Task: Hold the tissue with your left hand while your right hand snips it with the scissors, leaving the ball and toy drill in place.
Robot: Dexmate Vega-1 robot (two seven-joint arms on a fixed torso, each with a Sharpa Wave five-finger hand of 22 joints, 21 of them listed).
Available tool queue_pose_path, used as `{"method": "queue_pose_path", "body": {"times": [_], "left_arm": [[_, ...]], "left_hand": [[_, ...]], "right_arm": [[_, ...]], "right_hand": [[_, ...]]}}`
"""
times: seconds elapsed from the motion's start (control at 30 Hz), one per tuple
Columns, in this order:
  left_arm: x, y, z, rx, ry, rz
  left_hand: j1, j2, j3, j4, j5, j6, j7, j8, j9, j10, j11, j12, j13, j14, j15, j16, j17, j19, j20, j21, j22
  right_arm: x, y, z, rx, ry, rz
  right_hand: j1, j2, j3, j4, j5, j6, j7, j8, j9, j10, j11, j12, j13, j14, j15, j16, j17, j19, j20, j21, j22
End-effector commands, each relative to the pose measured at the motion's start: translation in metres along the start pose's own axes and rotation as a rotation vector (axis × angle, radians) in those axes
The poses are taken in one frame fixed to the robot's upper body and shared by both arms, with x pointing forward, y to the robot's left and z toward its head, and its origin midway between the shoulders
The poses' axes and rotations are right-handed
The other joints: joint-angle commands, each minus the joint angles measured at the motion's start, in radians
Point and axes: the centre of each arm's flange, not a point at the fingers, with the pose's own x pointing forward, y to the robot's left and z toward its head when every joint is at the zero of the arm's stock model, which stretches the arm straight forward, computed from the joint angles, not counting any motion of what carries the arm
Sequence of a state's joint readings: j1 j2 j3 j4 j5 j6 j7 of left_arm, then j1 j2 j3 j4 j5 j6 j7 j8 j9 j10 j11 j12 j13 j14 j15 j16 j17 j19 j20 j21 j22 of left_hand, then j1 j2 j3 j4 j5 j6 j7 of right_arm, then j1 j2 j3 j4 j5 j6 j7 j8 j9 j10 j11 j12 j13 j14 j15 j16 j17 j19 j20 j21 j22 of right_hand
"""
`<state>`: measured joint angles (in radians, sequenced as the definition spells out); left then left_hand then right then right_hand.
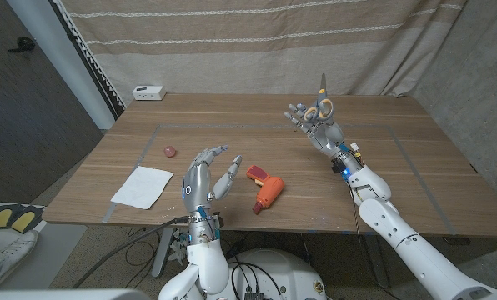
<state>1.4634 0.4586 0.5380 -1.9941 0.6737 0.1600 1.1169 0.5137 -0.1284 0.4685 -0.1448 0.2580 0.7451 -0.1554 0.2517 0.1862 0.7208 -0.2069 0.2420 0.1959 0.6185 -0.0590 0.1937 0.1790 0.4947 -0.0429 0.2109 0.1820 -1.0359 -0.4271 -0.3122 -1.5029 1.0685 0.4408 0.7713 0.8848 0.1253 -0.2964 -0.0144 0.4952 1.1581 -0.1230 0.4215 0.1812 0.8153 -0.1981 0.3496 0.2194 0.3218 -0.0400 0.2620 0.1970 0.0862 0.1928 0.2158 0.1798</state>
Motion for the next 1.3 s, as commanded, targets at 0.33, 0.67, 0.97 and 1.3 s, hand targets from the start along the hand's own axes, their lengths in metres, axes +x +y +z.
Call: {"method": "queue_pose_path", "body": {"times": [0.33,0.67,0.97,1.3], "left_arm": [[-0.0024,0.0008,0.0011,-0.006,-0.003,-0.003],[-0.0048,0.0006,0.0015,-0.008,-0.002,-0.001],[-0.0059,-0.0003,0.0021,-0.002,0.002,-0.004],[-0.0059,-0.0008,0.0025,-0.001,0.003,-0.011]], "left_hand": [[0.009,0.003,0.008,0.003,-0.004,0.026,0.0,0.003,0.0,0.023,0.004,0.007,-0.001,0.018,-0.16,0.008,0.003,0.011,-0.096,-0.002,0.001],[0.01,0.003,0.009,0.002,-0.005,0.03,-0.001,0.002,0.0,0.027,0.003,0.006,-0.001,0.021,-0.161,0.008,0.003,0.011,-0.096,-0.002,0.001],[0.01,0.003,0.01,0.002,-0.007,0.038,-0.002,0.002,-0.001,0.03,0.004,0.005,-0.001,0.023,-0.162,0.007,0.003,0.01,-0.096,-0.002,0.001],[0.011,0.003,0.011,0.002,-0.008,0.043,-0.003,0.001,-0.001,0.033,0.004,0.003,-0.001,0.025,-0.161,0.006,0.003,0.011,-0.096,-0.002,0.001]], "right_arm": [[-0.0021,0.004,-0.0009,0.027,0.004,-0.012],[-0.0031,0.0044,-0.0009,0.05,-0.009,-0.026],[-0.0076,0.0013,-0.0069,0.073,-0.009,-0.038],[-0.0101,-0.0045,-0.0063,0.048,-0.004,-0.048]], "right_hand": [[0.036,-0.027,-0.007,-0.026,0.001,0.081,0.035,0.028,0.049,0.007,0.027,-0.019,-0.012,0.037,-0.021,-0.023,-0.009,0.048,0.024,-0.008,-0.001],[0.032,-0.048,-0.018,-0.025,0.003,0.218,0.087,0.144,0.114,0.051,0.005,-0.023,-0.011,0.066,-0.038,-0.032,-0.004,0.063,0.023,-0.013,0.001],[0.031,-0.046,-0.015,-0.02,0.011,0.149,0.068,0.184,0.179,0.038,-0.009,-0.042,-0.008,0.057,-0.054,-0.042,0.001,0.063,0.018,-0.016,0.002],[0.039,0.011,0.007,-0.009,0.016,0.14,0.07,0.142,0.102,0.095,-0.011,-0.036,-0.006,0.068,-0.103,-0.04,0.004,0.065,-0.001,-0.015,0.004]]}}
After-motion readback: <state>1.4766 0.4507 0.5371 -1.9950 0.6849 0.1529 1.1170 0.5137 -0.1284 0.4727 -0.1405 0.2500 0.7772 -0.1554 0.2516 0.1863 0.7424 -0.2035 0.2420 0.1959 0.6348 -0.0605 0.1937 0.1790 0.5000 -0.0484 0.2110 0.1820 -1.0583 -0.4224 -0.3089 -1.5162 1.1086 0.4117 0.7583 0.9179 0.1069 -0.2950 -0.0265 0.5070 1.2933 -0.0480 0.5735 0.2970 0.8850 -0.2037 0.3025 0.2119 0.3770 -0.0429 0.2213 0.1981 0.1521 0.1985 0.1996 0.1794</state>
